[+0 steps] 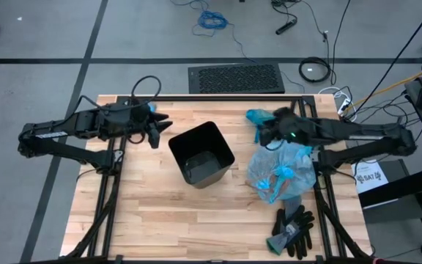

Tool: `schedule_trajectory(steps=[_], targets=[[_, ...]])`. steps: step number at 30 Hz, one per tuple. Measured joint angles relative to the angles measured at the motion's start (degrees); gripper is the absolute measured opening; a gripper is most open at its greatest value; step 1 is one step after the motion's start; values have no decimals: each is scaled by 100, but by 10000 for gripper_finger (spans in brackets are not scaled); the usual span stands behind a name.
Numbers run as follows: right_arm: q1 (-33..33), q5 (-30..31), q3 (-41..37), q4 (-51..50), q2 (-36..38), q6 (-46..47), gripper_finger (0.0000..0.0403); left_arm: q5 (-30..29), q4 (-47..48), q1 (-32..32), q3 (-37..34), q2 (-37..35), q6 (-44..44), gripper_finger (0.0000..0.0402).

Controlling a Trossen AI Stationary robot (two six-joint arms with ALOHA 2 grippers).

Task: Place trash/remove bag and relplace
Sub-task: Insert a new blue trash bag into the trash bin

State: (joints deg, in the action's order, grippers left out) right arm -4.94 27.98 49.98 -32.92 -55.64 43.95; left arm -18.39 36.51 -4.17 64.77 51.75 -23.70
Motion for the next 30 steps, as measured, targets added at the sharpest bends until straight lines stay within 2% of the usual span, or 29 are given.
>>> schedule_trajectory(steps=[4,8,13,19,24,30], targets=[[-859,-1417,0,-79,-426,-1342,160,-15,0,-80,0,0,-1,152],[-1621,-2069,271,-789,-824,-2560,160,-15,0,-170,0,0,-141,152],[-2343,-2054,1135,-1901,-1410,-4526,161,-49,2,-307,0,0,-162,152],[-2662,-2070,2120,-2978,-2217,-6475,183,-216,2,-476,0,48,-305,152],[-2661,-2058,2428,-3648,-2858,-7256,220,-217,-1,-607,-2,93,-307,152],[-2661,-2014,2428,-3524,-3371,-7617,286,-216,4,-639,-2,235,-455,152]])
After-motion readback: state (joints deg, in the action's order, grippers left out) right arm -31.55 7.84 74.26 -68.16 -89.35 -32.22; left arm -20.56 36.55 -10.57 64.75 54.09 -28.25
